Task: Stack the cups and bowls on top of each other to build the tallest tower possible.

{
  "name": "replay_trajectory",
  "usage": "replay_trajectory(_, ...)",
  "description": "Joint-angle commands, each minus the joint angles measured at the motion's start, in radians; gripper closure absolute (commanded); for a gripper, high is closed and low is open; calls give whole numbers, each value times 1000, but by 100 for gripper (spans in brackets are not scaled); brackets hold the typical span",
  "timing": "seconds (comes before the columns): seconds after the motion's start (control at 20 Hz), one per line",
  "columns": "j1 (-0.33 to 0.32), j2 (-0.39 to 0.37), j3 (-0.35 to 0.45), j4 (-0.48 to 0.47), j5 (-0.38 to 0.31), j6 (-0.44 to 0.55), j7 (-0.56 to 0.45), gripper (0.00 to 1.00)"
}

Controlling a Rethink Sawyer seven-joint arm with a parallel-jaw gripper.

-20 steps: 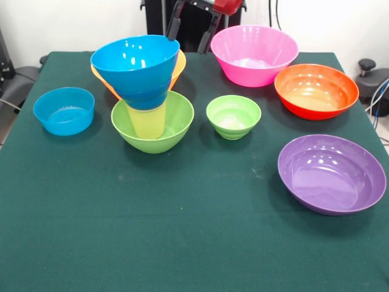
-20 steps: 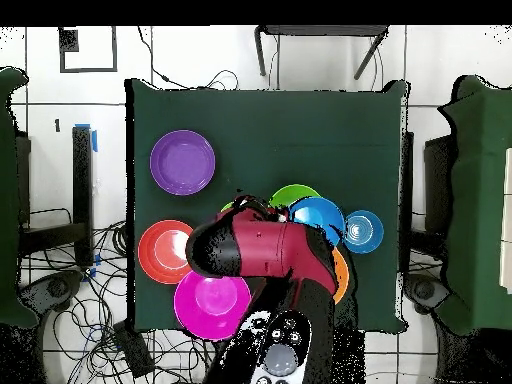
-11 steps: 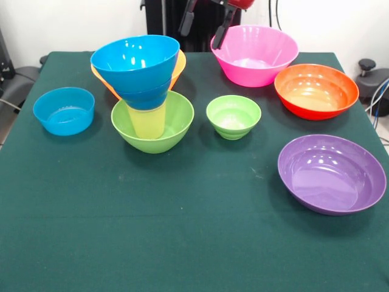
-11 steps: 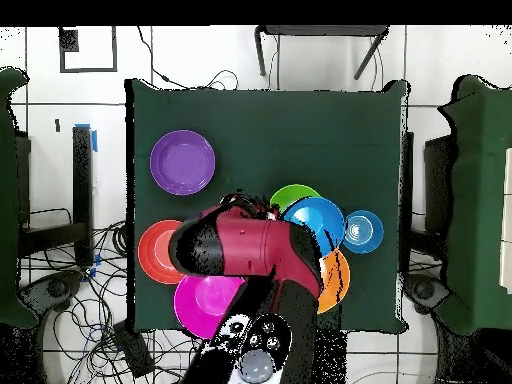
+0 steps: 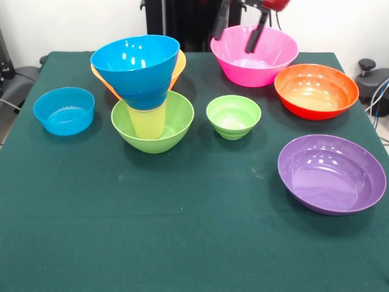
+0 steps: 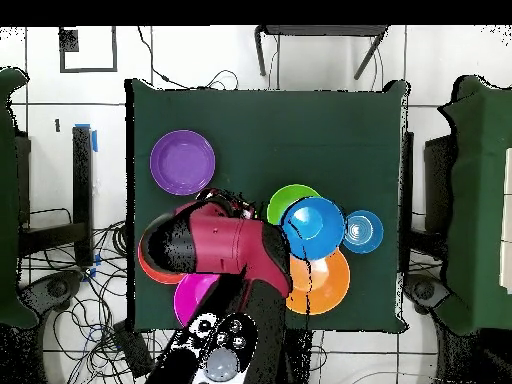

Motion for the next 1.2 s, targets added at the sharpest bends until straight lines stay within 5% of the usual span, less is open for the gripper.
replay_trajectory(0.05,25,111,50,106,76,-133,298,0)
replay_trajectory(0.5,94,168,0,189,126,-277,364,0)
replay_trajectory(1.2,61,154,35,220,170,-257,349,0)
